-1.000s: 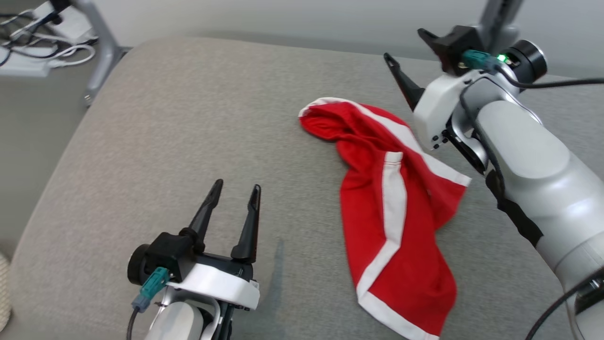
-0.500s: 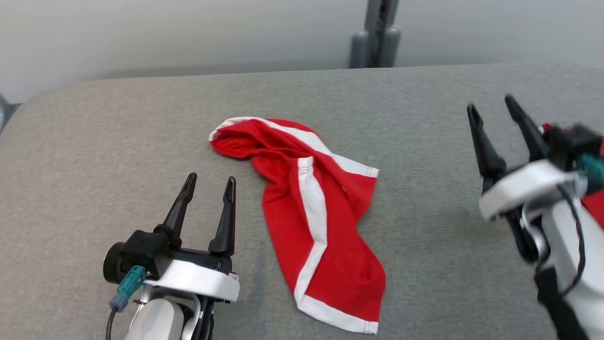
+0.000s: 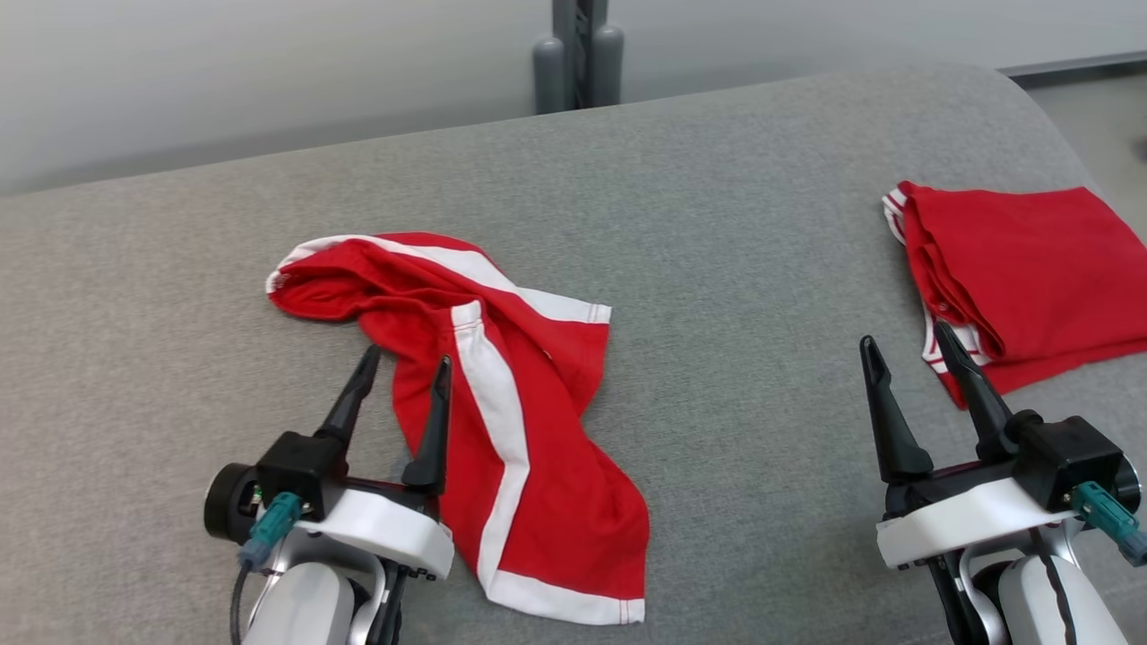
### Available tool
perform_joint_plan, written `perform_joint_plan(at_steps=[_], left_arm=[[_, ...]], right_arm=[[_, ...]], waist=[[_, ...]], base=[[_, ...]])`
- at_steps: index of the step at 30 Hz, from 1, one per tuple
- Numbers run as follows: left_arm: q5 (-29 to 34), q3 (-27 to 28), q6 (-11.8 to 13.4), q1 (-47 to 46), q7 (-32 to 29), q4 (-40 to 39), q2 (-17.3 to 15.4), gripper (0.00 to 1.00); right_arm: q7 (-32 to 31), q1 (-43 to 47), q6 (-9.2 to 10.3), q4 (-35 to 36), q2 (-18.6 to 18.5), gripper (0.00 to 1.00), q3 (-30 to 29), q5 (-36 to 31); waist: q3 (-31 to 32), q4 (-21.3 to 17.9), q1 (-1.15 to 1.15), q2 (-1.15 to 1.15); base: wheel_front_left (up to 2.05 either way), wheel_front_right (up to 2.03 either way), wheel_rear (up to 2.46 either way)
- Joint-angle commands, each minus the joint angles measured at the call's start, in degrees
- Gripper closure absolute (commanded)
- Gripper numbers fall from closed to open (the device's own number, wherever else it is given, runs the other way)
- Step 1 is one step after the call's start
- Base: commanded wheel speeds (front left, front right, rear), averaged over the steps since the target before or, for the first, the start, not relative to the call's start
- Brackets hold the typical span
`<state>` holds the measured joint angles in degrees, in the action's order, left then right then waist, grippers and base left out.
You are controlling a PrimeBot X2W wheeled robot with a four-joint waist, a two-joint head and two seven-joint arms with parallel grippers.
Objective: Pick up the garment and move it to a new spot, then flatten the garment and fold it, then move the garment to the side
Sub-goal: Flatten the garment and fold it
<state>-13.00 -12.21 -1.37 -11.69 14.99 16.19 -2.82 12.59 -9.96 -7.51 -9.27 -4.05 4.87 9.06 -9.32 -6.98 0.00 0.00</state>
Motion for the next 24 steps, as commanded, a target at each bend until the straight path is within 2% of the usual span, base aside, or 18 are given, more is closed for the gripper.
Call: perform_joint_plan(at_steps=[1,4,6,10,24], left_arm=[[0.6,-0.5,0.2,-1.3,0.2,1.6,-0.2,0.0],[-1.7,-1.3,-0.5,-3.5,0.2,4.0,-0.2,0.0],[-1.8,-2.2,-0.1,-5.0,0.2,6.2,-0.2,0.0],[-2.3,-3.2,2.0,-9.4,-2.4,12.1,-0.2,0.0],[-3.5,-3.8,6.7,-15.5,-6.8,20.3,-0.6,0.0]], right_arm=[[-0.2,0.6,0.04,0.5,0.0,0.0,-0.3,-0.4],[-0.3,1.0,0.04,0.6,0.4,0.0,-0.2,-1.0],[-0.3,0.9,0.04,0.9,0.6,0.0,-0.1,-1.0],[-0.4,0.4,0.04,2.2,0.9,0.0,0.4,-0.2],[0.6,0.4,0.04,2.0,1.0,0.0,1.8,1.9]], waist=[[-0.6,-1.2,0.0,0.0],[-1.2,-2.5,0.0,0.0],[-1.6,-3.2,0.0,0.0],[-2.2,-4.8,0.0,0.0],[-3.2,-7.0,0.0,0.0]], base=[[0.0,0.0,0.0],[0.0,0.0,0.0],[0.0,0.0,0.0],[0.0,0.0,0.0],[0.0,0.0,0.0]])
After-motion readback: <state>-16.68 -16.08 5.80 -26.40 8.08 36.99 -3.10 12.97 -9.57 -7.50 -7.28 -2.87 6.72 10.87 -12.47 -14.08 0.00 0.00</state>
